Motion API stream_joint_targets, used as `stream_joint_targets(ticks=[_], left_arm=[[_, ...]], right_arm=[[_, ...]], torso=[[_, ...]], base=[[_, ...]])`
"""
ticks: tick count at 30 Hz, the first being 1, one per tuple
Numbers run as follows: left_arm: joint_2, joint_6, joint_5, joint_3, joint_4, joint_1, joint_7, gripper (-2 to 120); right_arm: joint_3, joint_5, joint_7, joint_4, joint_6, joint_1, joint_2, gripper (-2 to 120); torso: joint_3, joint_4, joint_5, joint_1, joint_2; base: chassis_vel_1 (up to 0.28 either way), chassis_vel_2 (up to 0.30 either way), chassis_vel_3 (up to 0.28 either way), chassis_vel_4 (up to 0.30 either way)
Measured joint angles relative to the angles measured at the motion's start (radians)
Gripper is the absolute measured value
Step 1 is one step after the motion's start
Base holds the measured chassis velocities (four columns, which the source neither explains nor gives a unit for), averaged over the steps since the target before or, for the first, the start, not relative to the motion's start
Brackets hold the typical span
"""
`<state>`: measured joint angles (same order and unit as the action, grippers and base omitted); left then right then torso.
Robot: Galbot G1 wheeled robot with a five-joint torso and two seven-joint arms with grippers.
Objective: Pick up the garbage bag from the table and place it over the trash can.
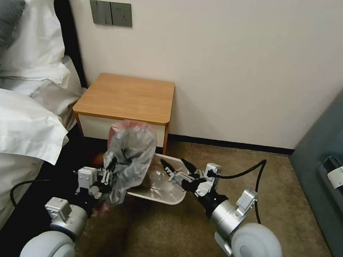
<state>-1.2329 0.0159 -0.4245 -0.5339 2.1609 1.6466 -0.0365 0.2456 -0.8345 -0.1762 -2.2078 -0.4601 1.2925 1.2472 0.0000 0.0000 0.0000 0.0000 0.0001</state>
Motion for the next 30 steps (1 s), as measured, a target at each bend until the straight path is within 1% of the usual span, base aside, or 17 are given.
stream_joint_targets(ticks=[3, 9, 12, 15, 19, 20, 21, 22, 25, 26, 29, 30], left_arm=[[-0.002, 0.014, 0.009, -0.010, 0.002, 0.005, 0.006, 10], [-0.013, 0.028, 0.040, -0.015, 0.010, 0.015, 0.013, 10], [-0.016, 0.037, 0.051, -0.015, 0.012, 0.020, 0.018, 10], [-0.020, 0.054, 0.066, -0.016, 0.012, 0.025, 0.024, 10], [-0.024, 0.070, 0.080, -0.016, 0.010, 0.027, 0.030, 10], [-0.026, 0.073, 0.082, -0.016, 0.009, 0.027, 0.031, 10], [-0.026, 0.073, 0.082, -0.016, 0.009, 0.027, 0.031, 10], [-0.028, 0.075, 0.084, -0.015, 0.009, 0.026, 0.032, 10], [-0.033, 0.078, 0.086, -0.013, 0.009, 0.024, 0.034, 10], [-0.033, 0.078, 0.086, -0.013, 0.009, 0.024, 0.034, 10], [-0.038, 0.079, 0.086, -0.010, 0.009, 0.023, 0.035, 10], [-0.038, 0.079, 0.086, -0.010, 0.009, 0.023, 0.035, 10]], right_arm=[[-0.022, -0.003, 0.003, -0.008, -0.004, -0.030, -0.007, 100], [-0.073, 0.050, 0.020, -0.009, -0.003, -0.115, -0.014, 100], [-0.091, 0.053, 0.030, -0.002, -0.006, -0.143, -0.021, 100], [-0.110, 0.037, 0.045, 0.019, -0.016, -0.178, -0.034, 100], [-0.135, -0.037, 0.109, 0.046, -0.033, -0.222, -0.048, 99], [-0.141, -0.056, 0.126, 0.054, -0.040, -0.234, -0.049, 96], [-0.141, -0.056, 0.126, 0.054, -0.040, -0.234, -0.049, 96], [-0.146, -0.073, 0.138, 0.060, -0.044, -0.243, -0.049, 91], [-0.164, -0.100, 0.161, 0.075, -0.050, -0.262, -0.050, 78], [-0.164, -0.100, 0.161, 0.075, -0.050, -0.262, -0.050, 78], [-0.180, -0.109, 0.170, 0.096, -0.053, -0.279, -0.047, 63], [-0.180, -0.109, 0.170, 0.096, -0.053, -0.279, -0.047, 63]], torso=[[0.000, 0.0000, 0.0000, 0.000, 0.000], [0.000, 0.0000, 0.0000, 0.000, 0.000], [0.000, 0.0000, -0.0001, 0.000, 0.000], [0.000, 0.0000, 0.0000, 0.000, 0.000], [0.000, 0.0000, -0.0001, 0.000, 0.000], [0.000, 0.0000, 0.0000, 0.000, 0.000], [0.000, 0.0000, 0.0000, 0.000, 0.000], [0.000, 0.0000, 0.0000, 0.000, 0.000], [0.000, 0.0000, 0.0000, 0.000, 0.000], [0.000, 0.0000, 0.0000, 0.000, 0.000], [0.000, -0.0001, 0.0000, 0.000, 0.000], [0.000, -0.0001, 0.0000, 0.000, 0.000]], base=[[0.000, 0.000, 0.000, 0.000], [0.000, 0.000, 0.000, 0.000], [0.000, 0.000, 0.000, 0.000], [0.000, 0.000, 0.000, 0.000], [0.000, 0.000, 0.000, 0.000], [0.000, 0.000, 0.000, 0.000], [0.000, 0.000, 0.000, 0.000], [0.000, 0.000, 0.000, 0.000], [0.000, 0.000, 0.000, 0.000], [0.000, 0.000, 0.000, 0.000], [0.000, 0.000, 0.000, 0.000], [0.000, 0.000, 0.000, 0.000]])
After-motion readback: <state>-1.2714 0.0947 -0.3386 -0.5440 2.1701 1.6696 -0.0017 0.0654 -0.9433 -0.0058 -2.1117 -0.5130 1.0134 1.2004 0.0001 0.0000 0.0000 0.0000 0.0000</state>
